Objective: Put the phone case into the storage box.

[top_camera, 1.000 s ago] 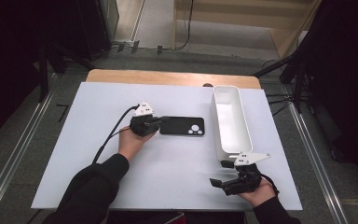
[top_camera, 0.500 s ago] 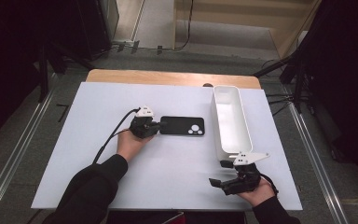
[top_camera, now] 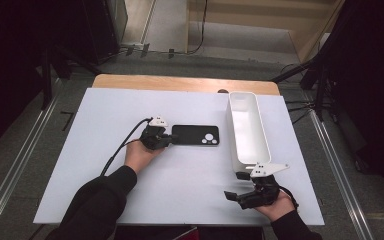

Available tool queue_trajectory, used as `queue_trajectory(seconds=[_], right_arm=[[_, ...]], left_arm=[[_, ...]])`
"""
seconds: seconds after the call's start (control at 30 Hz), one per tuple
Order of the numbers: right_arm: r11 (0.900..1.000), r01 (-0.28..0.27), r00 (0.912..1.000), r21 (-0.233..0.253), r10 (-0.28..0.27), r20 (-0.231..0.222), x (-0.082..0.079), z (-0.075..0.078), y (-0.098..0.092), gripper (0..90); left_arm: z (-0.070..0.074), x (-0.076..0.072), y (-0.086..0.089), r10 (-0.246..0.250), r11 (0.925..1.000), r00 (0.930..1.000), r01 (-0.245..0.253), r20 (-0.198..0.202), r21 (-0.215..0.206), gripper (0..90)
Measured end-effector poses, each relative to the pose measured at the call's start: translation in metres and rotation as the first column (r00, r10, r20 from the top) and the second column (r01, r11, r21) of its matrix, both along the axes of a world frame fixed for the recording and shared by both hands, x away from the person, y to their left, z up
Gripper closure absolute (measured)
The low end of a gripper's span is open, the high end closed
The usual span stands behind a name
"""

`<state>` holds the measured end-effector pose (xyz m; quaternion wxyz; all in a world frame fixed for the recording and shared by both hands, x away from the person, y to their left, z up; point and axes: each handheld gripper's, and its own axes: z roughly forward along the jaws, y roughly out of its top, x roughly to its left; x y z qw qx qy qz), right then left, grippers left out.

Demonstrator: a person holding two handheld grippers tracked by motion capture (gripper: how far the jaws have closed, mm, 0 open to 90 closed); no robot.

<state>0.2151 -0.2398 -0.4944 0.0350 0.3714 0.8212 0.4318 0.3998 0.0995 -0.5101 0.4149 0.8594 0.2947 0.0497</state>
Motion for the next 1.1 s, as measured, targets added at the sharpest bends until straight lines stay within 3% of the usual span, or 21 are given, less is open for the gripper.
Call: queue_trajectory(seconds=[0.23, 0.33, 0.43, 1.0, 1.1], right_arm=[[1.0, 0.0, 1.0, -0.002, 0.0, -0.002, 0.0, 0.0, 0.0, 13.1], [1.0, 0.001, 1.0, -0.008, -0.001, -0.003, 0.0, -0.001, 0.0, 13.1], [1.0, -0.002, 1.0, -0.008, 0.002, -0.003, 0.0, -0.001, 0.0, 13.1], [1.0, 0.0, 1.0, -0.013, 0.0, -0.004, 0.001, -0.001, 0.001, 13.1], [1.0, 0.001, 1.0, -0.008, -0.001, -0.004, 0.0, 0.0, 0.002, 13.1]], left_arm=[[0.001, -0.006, 0.002, -0.013, 0.9999, 0.9997, 0.013, -0.019, 0.004, 89.4], [0.001, -0.012, 0.004, -0.039, 0.9988, 0.9992, 0.039, -0.011, 0.028, 89.4], [0.001, -0.015, 0.006, -0.046, 0.9986, 0.999, 0.046, -0.004, 0.028, 89.4], [0.001, -0.041, 0.028, -0.087, 0.9962, 0.9941, 0.086, -0.064, -0.014, 89.4], [0.002, -0.047, 0.031, -0.106, 0.9943, 0.9923, 0.107, -0.064, 0.0, 89.4]])
